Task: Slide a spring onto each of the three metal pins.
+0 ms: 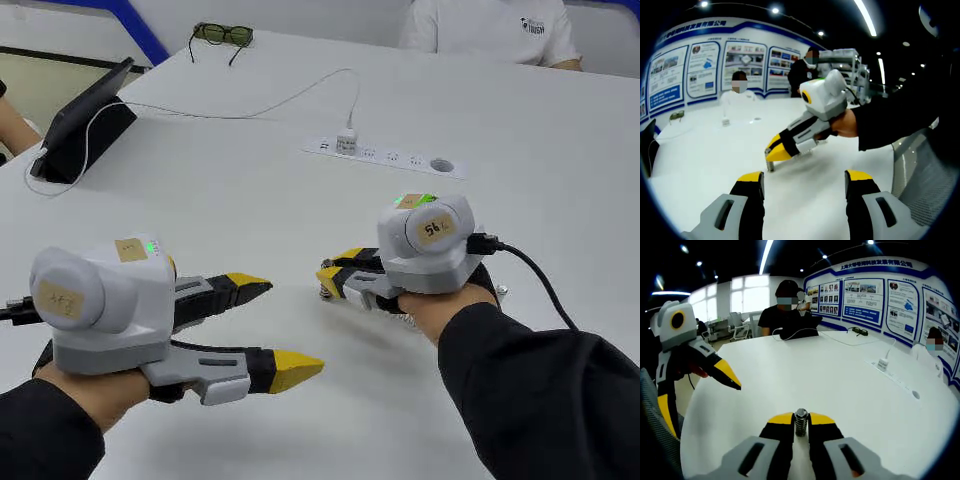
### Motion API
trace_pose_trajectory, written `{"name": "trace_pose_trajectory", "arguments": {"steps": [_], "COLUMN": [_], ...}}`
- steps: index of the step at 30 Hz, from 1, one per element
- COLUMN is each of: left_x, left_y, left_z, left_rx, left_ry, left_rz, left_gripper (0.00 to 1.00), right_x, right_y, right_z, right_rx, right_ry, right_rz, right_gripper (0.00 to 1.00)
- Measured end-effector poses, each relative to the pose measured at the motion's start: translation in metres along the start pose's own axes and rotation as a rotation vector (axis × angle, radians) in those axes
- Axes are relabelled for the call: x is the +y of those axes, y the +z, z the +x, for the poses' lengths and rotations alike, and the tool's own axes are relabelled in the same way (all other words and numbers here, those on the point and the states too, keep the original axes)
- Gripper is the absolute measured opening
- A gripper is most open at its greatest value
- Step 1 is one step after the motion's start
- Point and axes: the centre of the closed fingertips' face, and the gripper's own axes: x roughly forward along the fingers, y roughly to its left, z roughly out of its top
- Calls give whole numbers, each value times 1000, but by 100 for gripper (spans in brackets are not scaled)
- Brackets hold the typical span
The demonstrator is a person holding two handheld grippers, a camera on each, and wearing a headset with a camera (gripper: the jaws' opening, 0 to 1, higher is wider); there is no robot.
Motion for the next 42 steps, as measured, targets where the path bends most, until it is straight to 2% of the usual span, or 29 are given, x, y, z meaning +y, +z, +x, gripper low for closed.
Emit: {"name": "trace_pose_trajectory", "arguments": {"steps": [11,19,35,42], "left_x": [0,-3,-8,-12], "left_y": [3,6,13,16], "left_z": [0,1,7,13], "left_rx": [0,2,9,12], "left_ry": [-1,-6,-29,-45], "left_rz": [8,20,45,53], "left_gripper": [67,67,66,66], "right_x": [2,4,16,18], "right_y": [-3,1,-7,-17], "right_z": [-3,-16,-55,-70], "right_rx": [14,-5,-11,-1], "right_ry": [3,-9,5,4], "right_rz": [-8,-21,-34,-30], "right_gripper": [15,16,18,18]}}
